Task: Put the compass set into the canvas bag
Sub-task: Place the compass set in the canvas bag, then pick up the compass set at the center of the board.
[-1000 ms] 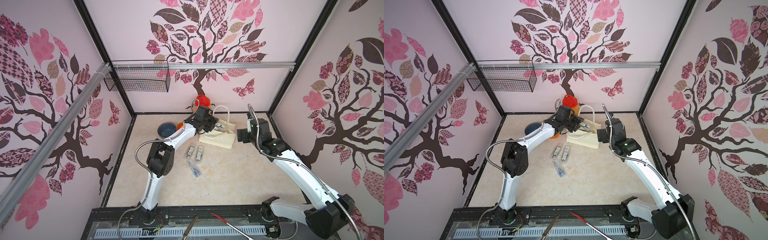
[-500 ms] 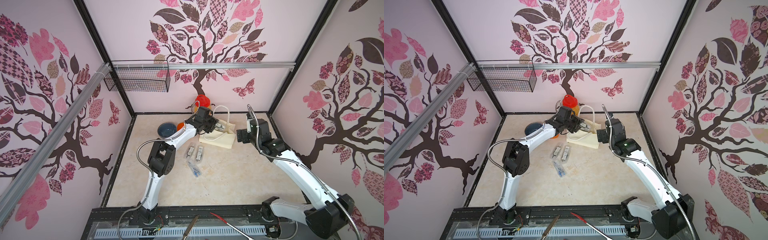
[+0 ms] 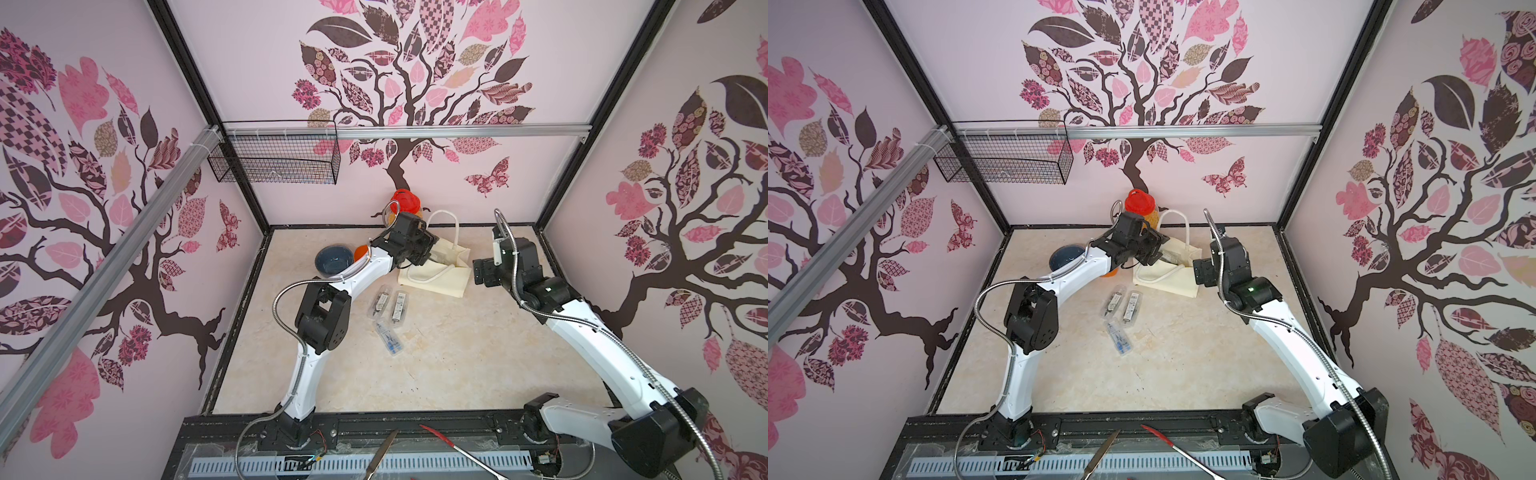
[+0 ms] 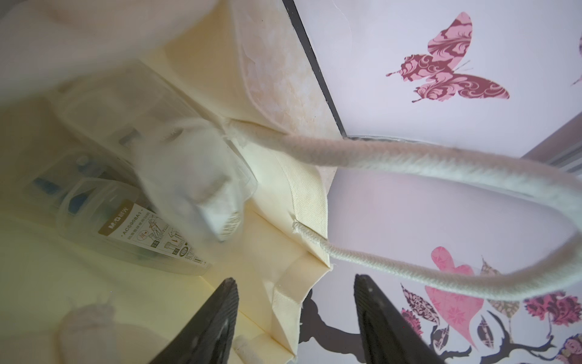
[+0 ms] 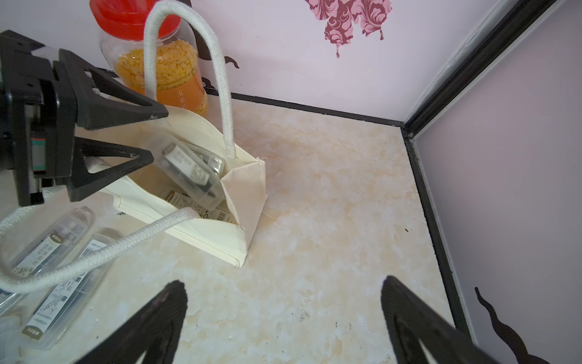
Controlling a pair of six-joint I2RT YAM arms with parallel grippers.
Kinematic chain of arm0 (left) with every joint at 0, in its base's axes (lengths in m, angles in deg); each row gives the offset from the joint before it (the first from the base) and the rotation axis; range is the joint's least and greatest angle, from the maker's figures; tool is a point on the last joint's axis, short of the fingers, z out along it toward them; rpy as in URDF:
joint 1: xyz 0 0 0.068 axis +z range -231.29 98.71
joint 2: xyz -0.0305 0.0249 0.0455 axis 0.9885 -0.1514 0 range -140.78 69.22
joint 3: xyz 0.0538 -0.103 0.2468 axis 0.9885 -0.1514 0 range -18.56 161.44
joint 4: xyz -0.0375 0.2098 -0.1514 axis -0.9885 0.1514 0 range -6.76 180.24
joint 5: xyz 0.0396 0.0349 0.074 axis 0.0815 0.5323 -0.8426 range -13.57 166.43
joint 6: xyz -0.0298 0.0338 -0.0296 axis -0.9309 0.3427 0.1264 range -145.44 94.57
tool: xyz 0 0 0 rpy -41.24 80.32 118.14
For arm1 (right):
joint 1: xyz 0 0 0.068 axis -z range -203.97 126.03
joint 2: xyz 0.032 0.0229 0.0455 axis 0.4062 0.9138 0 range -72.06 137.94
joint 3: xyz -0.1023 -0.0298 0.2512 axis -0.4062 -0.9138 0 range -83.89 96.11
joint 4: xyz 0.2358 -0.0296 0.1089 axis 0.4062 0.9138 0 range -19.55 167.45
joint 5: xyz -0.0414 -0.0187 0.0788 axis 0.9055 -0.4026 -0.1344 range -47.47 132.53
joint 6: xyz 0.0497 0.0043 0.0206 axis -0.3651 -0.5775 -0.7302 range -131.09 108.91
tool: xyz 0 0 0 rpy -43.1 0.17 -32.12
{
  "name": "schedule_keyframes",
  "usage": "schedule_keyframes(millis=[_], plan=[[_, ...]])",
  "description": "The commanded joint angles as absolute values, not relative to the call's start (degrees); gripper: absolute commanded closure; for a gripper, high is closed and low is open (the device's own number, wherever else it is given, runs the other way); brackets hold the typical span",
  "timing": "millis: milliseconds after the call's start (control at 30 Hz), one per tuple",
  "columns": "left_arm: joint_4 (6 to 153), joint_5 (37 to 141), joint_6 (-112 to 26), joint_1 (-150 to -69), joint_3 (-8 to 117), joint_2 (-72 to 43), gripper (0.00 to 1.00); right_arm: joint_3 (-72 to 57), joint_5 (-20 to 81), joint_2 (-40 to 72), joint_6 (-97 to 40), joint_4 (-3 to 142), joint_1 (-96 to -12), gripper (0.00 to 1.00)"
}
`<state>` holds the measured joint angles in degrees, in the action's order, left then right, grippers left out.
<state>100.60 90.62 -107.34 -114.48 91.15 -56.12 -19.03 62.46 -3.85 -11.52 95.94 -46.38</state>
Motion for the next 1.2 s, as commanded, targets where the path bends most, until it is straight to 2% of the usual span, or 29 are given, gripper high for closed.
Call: schedule_keyframes(millis=[0, 200, 400, 600, 733, 900, 1033, 1167], plan=[[101.53, 89.63, -106.14, -115.02, 91.65, -53.13, 0.35, -17.57, 62.05, -4.16, -11.67, 96.6, -46.47, 0.02], [101.96, 88.36, -103.42, -115.04, 91.35, -48.68, 0.37, -16.9, 61.87, -4.6, -12.03, 96.81, -46.47, 0.02], [104.73, 83.95, -98.55, -114.87, 86.71, -39.07, 0.38, -16.31, 61.31, -4.92, -12.9, 97.42, -46.47, 0.02], [109.99, 77.2, -94.8, -112.79, 78.65, -26.25, 0.38, -15.6, 59.57, -4.61, -15.44, 98.36, -46.42, 0.02], [114.83, 78.36, -93.39, -108.68, 70.71, -18.46, 0.37, -15.55, 58.25, -4.73, -17.97, 98.9, -46.47, 0.03], [130.37, 76.68, -91.38, -107.82, 63.82, -13.49, 0.37, -15.64, 56.98, -5.4, -20.17, 99.26, -46.45, 0.03], [132.54, 76.46, -94.93, -107.83, 53.73, -8.78, 0.37, -16.62, 56.97, -6.29, -21.43, 98.68, -46.44, 0.03], [133.48, 77.73, -96.52, -108.07, 49.5, -8.31, 0.36, -17.09, 56.02, -6.27, -22.16, 98.52, -46.46, 0.04]])
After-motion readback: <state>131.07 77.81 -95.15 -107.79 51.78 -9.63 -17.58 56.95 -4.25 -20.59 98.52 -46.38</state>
